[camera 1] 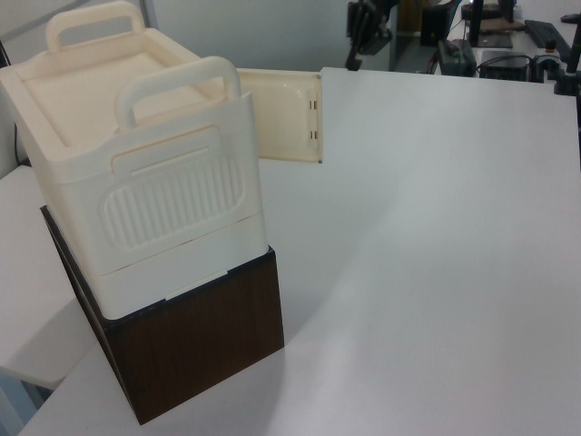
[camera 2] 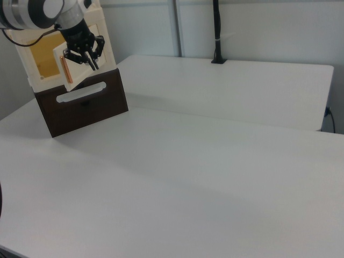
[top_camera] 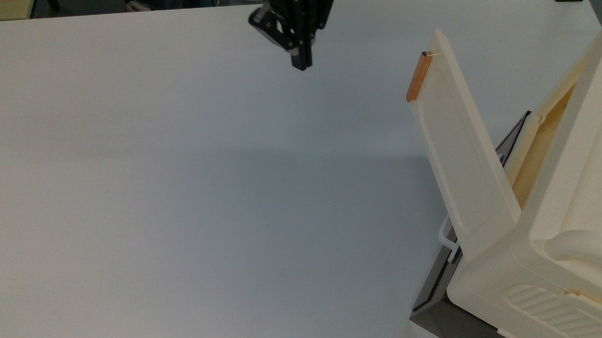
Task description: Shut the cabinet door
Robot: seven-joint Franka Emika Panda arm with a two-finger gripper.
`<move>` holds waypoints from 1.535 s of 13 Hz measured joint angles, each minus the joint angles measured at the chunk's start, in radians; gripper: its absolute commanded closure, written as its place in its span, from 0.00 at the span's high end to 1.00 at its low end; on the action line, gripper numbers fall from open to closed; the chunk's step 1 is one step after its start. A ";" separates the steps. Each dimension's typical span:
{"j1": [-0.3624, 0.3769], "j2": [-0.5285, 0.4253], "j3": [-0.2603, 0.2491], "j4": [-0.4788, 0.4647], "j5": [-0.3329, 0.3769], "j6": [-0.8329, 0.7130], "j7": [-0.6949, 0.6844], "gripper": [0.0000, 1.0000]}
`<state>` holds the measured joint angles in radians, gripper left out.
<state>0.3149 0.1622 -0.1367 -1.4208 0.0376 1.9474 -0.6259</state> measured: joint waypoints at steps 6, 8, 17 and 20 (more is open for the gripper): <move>0.172 0.126 0.000 0.108 0.000 0.165 0.029 0.15; 0.222 0.130 -0.003 0.130 0.000 0.190 0.095 0.14; 0.335 0.226 -0.005 0.140 -0.001 0.324 0.243 0.11; 0.350 0.240 -0.006 0.158 -0.002 0.362 0.262 0.11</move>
<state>0.6644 0.4023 -0.1422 -1.2624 0.0359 2.3093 -0.3640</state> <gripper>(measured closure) 0.890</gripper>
